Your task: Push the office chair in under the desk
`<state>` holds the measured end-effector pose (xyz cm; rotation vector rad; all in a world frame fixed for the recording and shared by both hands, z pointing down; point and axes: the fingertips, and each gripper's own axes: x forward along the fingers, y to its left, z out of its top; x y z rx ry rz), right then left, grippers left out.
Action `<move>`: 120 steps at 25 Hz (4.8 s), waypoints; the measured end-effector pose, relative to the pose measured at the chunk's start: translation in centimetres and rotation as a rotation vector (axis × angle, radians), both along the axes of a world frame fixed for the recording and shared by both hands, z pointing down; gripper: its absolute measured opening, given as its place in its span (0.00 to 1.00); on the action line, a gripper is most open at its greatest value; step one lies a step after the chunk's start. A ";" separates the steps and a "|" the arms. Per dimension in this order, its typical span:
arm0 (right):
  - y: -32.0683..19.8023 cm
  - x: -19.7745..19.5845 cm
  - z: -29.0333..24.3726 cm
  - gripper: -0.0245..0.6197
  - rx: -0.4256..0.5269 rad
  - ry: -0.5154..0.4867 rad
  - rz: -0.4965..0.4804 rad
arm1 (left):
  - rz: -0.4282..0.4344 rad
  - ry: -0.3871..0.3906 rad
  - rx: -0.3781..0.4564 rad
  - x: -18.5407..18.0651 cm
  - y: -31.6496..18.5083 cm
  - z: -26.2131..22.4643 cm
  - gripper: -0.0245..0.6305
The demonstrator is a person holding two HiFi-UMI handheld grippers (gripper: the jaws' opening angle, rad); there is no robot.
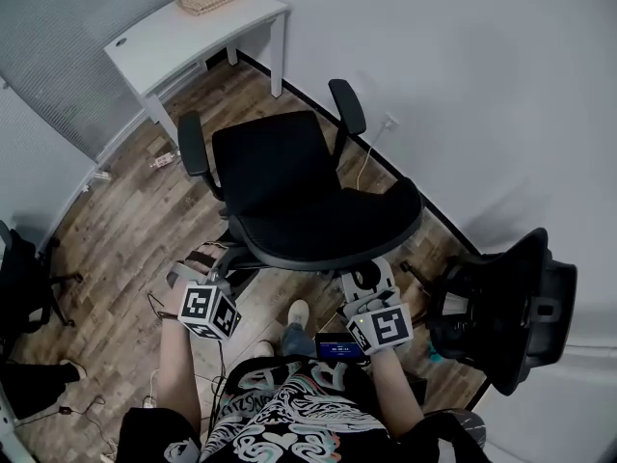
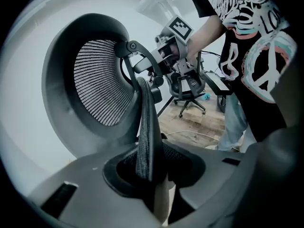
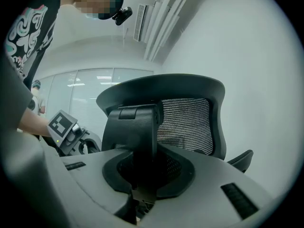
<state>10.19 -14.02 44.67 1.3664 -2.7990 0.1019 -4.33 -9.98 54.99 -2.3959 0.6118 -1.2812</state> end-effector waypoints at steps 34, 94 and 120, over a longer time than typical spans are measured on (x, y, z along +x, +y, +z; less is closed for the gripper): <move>-6.7 1.1 0.0 0.10 0.018 0.016 -0.128 | -0.104 0.005 0.023 1.7 -5.2 -0.2 0.26; -15.9 -5.8 -0.2 0.10 0.089 0.055 -0.234 | -0.107 0.001 0.110 -4.6 -14.3 -0.5 0.26; -16.0 -10.2 -0.1 0.09 0.105 0.081 -0.301 | -0.055 0.006 0.106 -8.8 -15.7 -0.5 0.26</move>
